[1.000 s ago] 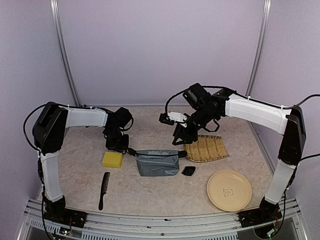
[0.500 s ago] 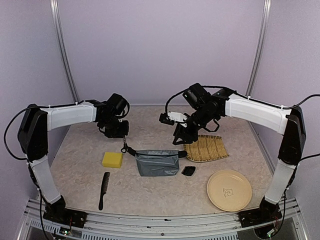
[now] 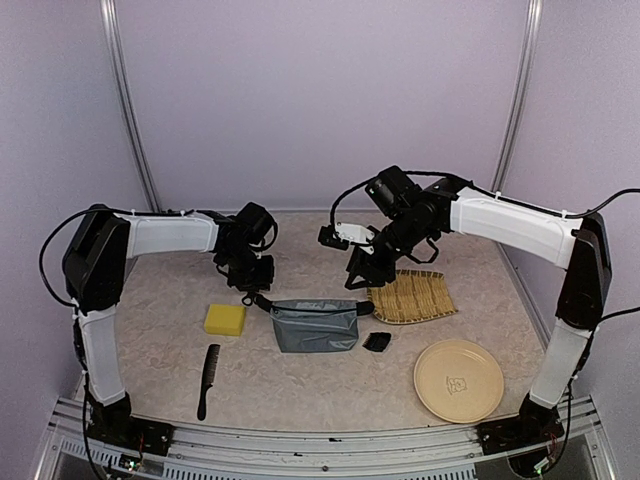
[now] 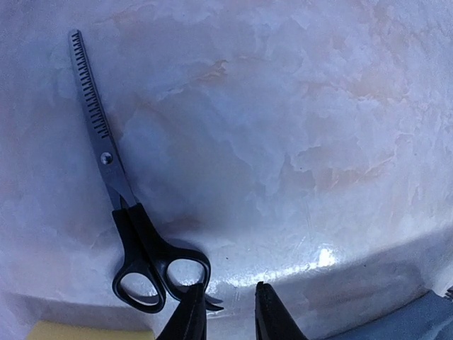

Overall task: Sort the hair-cutting tools
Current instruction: Move the thinning scissors to the center of the board.

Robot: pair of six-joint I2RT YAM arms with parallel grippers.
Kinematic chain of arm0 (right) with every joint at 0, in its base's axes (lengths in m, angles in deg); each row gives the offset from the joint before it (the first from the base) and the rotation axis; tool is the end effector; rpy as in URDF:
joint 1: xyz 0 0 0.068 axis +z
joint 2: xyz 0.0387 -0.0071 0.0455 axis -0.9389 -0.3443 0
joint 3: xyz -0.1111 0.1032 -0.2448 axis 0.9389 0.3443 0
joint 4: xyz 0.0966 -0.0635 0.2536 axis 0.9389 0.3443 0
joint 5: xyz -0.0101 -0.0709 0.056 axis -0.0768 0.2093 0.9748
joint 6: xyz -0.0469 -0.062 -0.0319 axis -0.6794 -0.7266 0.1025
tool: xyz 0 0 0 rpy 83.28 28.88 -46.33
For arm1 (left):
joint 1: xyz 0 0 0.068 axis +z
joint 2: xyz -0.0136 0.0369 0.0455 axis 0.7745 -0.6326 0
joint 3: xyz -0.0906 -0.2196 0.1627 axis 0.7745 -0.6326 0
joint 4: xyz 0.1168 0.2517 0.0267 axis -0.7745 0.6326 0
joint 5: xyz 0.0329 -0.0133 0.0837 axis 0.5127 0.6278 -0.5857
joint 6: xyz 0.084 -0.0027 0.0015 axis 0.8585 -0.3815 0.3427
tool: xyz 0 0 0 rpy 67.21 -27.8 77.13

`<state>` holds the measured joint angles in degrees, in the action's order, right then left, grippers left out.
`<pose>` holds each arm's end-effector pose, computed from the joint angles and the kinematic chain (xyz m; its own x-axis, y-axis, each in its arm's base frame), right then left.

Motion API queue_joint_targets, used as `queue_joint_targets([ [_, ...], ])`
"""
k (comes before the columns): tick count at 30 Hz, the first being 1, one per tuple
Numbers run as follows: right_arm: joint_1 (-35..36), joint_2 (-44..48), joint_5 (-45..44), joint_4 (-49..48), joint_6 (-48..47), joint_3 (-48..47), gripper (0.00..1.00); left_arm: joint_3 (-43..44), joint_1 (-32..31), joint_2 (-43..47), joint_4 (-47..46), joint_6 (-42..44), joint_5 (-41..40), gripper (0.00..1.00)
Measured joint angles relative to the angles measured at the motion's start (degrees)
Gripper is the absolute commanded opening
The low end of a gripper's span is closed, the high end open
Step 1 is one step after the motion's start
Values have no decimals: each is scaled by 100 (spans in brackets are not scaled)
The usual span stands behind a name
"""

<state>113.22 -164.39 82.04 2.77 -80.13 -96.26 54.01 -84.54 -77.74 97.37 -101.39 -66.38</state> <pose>0.2959 0.3132 0.2723 -0.1351 -0.7890 -0.5994 -0.9816 0.1890 -0.0275 0.3711 -0.2462 0.1507 -0.9399 -0.0273 -0.3404 0.0421 0.9799 -0.1949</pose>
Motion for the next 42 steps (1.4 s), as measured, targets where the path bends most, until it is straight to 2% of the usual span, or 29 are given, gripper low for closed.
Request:
queue_joint_targets([
  [8,-7,0,-4,-2,0,0,44,365,-83,-407,275,151,-321,19],
  [11,-9,0,-4,-2,0,0,44,514,-81,-505,376,177,-380,14],
  [18,-9,-2,-15,-2,0,0,44,708,-114,-820,706,203,-413,15],
  [26,-9,-2,-15,-2,-15,0,44,778,-168,-881,981,201,-466,14],
  [32,-9,-7,-15,-2,-17,0,44,824,-278,-933,1248,210,-518,7],
  [35,-9,-7,-15,-2,-17,0,44,820,-420,-927,1392,238,-560,0],
  [42,-9,-7,-17,-2,-20,0,44,699,-573,-833,1456,417,-629,0],
])
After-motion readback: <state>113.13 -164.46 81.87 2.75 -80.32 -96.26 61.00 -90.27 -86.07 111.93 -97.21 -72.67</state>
